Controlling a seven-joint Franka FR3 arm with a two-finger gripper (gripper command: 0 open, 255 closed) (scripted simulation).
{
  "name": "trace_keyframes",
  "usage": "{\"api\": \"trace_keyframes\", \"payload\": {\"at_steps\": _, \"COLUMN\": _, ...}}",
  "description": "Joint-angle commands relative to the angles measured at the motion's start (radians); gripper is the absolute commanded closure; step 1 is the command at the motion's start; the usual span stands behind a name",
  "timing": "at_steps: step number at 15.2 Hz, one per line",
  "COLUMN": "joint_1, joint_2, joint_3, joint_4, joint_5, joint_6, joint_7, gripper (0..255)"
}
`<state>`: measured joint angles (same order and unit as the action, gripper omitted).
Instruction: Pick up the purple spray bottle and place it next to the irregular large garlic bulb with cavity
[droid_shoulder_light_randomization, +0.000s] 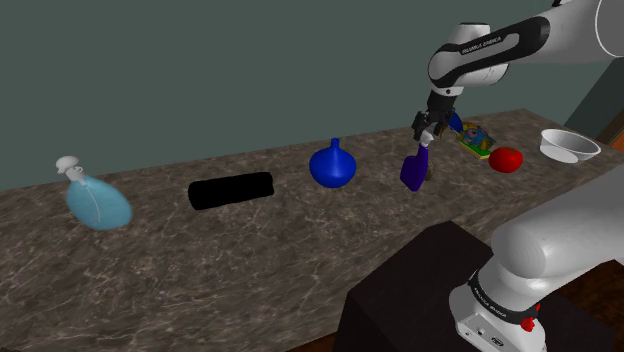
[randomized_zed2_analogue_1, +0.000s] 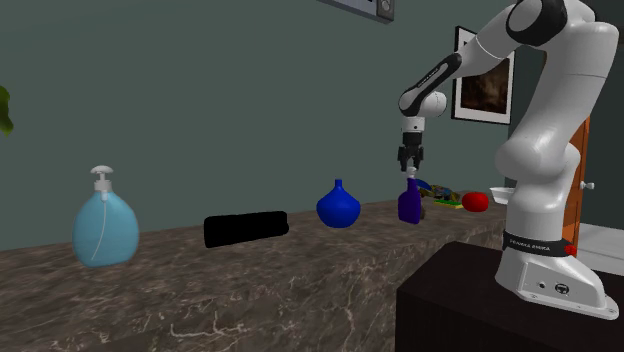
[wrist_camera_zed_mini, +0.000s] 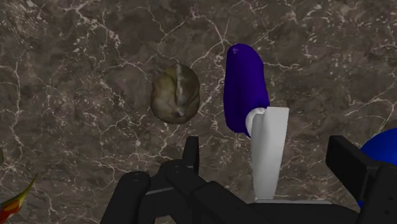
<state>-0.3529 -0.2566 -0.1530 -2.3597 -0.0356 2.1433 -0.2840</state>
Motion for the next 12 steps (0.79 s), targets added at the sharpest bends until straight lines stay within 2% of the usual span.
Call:
{"api": "trace_keyframes", "payload": {"at_steps": 1, "joint_1": 0.0, "joint_2": -0.014, "joint_3": 0.001, "joint_4": 0.021, "joint_5": -0.001, "joint_6": -0.035, "joint_7": 0.001, "gripper": 0}}
{"api": "trace_keyframes", "payload": {"at_steps": 4, "joint_1": 0.0, "joint_2": -0.047, "joint_3": 0.005, "joint_4": 0.086, "joint_5": -0.004, "joint_6": -0.133, "joint_7": 0.004, "gripper": 0}}
{"api": "trace_keyframes", "payload": {"at_steps": 12, "joint_1": 0.0, "joint_2": -0.047, "joint_3": 0.005, "joint_4": 0.086, "joint_5": -0.004, "joint_6": -0.133, "joint_7": 0.004, "gripper": 0}}
